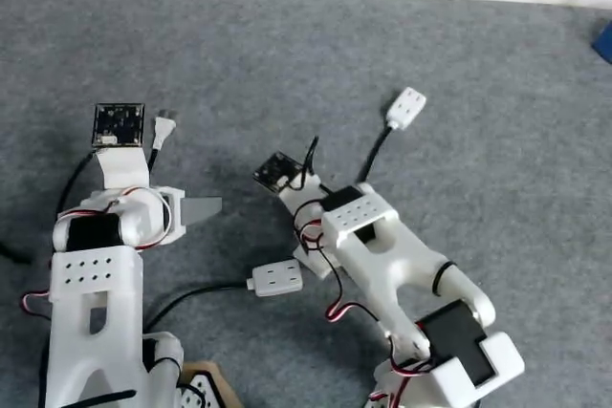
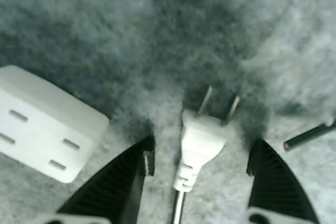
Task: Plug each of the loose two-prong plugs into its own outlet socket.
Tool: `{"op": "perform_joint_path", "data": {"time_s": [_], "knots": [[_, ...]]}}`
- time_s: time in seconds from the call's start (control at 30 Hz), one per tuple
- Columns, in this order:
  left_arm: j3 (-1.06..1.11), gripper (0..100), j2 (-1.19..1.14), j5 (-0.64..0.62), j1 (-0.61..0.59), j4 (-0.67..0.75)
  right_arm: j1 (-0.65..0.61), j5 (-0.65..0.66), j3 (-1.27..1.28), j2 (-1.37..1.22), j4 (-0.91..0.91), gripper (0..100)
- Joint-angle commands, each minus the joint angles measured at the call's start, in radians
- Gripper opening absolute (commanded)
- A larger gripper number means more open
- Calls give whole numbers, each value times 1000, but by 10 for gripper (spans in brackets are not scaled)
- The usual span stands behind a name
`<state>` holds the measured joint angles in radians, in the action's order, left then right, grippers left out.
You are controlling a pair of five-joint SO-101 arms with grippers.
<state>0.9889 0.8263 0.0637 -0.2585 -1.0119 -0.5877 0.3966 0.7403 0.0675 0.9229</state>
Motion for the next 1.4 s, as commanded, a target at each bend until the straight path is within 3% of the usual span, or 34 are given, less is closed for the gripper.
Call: {"op": "perform_joint_path", "data": {"time_s": [0.0,0.1,0.27,0.4,0.6,0.7,0.83,1.0,1.23,1.37], "knots": [[-5,442,5,-2,8,20,13,-9,2,24,30,276],[-5,442,5,-2,8,20,13,-9,4,22,30,217],[-5,442,5,-2,8,20,13,-35,7,22,28,0],[-5,442,5,-2,8,20,19,-126,7,21,30,5],[-5,442,7,-2,7,20,21,-101,1,24,64,7],[-10,442,7,-2,7,20,15,-37,-105,31,243,7],[-35,443,8,-5,7,15,10,-28,-504,21,558,8],[-64,443,8,-2,7,12,-108,-31,-951,-53,845,8],[-302,443,8,0,8,-292,-225,-44,-901,-137,702,8],[-332,443,8,25,35,-330,-245,-94,-786,-84,555,8]]}}
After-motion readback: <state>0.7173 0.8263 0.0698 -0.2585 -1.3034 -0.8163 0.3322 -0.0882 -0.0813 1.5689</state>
